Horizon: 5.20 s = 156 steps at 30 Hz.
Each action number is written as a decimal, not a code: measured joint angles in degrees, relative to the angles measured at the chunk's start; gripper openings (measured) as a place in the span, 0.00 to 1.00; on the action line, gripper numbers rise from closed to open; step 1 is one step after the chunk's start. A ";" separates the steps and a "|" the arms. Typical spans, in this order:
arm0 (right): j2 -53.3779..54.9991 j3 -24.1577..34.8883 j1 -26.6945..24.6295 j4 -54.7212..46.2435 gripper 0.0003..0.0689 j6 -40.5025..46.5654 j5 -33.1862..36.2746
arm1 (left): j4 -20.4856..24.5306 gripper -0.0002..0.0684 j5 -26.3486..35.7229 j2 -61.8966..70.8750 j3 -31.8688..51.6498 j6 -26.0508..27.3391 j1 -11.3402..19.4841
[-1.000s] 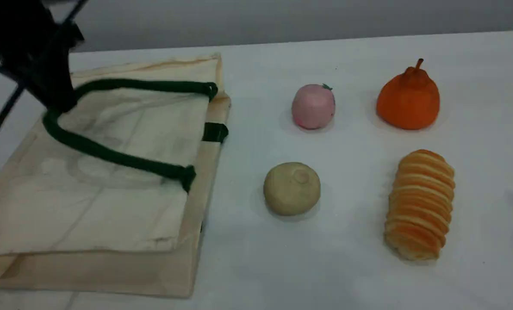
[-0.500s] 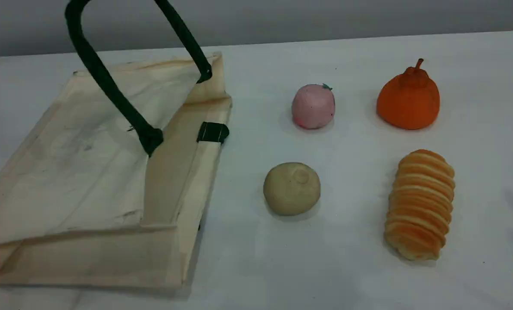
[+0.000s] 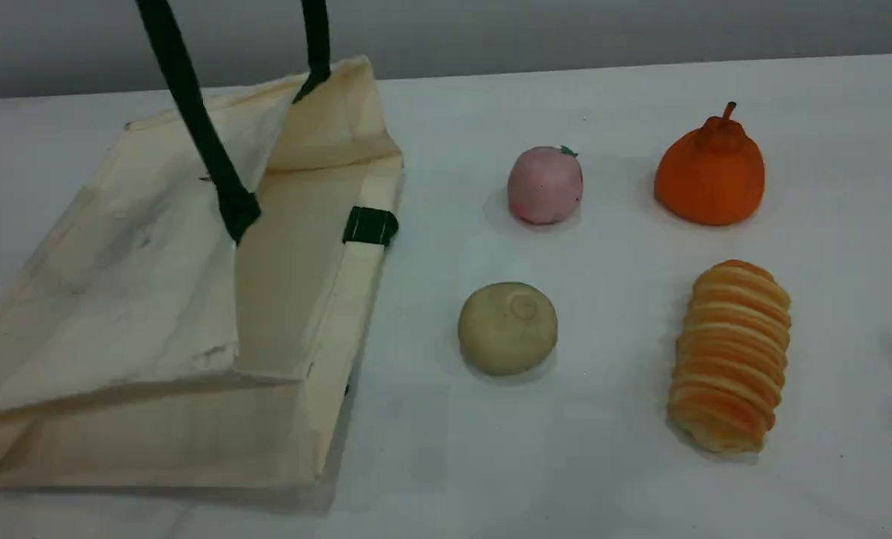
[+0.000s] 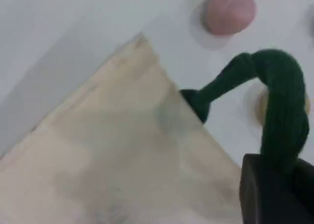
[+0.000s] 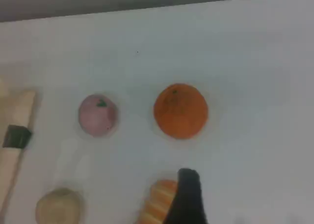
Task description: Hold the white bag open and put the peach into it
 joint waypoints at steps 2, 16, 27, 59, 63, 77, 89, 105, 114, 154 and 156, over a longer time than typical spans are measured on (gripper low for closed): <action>0.00 0.00 0.00 0.00 0.79 -0.34 0.00 | 0.19 0.14 -0.05 -0.23 0.00 0.66 -1.31; 3.15 0.00 0.00 -0.18 0.79 -2.82 0.00 | 1.23 0.14 0.00 -8.79 0.00 10.18 -5.90; 6.63 0.00 0.00 -0.18 0.79 -5.71 -0.53 | 3.83 0.14 -0.02 -13.12 3.59 14.27 -5.90; 39.55 -9.96 2.79 26.11 0.79 -27.19 -4.37 | 5.07 0.14 -0.07 -13.91 4.56 14.77 -5.90; 42.27 -10.36 5.71 26.64 0.79 -27.54 -6.76 | 5.02 0.14 -0.07 -13.91 4.56 14.77 -5.90; 45.57 -10.36 7.40 30.96 0.79 -32.54 -9.65 | -1.89 0.14 -0.07 -13.91 4.56 14.08 -5.90; 49.23 -10.36 8.35 46.67 0.79 -49.75 -6.53 | 3.93 0.14 -0.07 -13.91 4.56 5.12 -5.90; 49.23 -10.31 15.39 52.53 0.79 -56.44 -11.54 | 13.24 0.14 -0.02 -18.02 4.56 2.26 -5.66; 53.08 -10.47 15.85 54.69 0.79 -57.11 -11.53 | 12.72 0.14 -0.02 -18.45 4.56 2.20 -5.66; 69.74 -24.64 21.07 55.53 0.56 -56.52 -18.19 | 12.13 0.14 -0.06 -18.45 4.56 1.85 -5.66; 69.74 -24.64 21.07 55.53 0.48 -56.59 -18.05 | 12.13 0.14 -0.06 -18.45 4.56 1.85 -5.66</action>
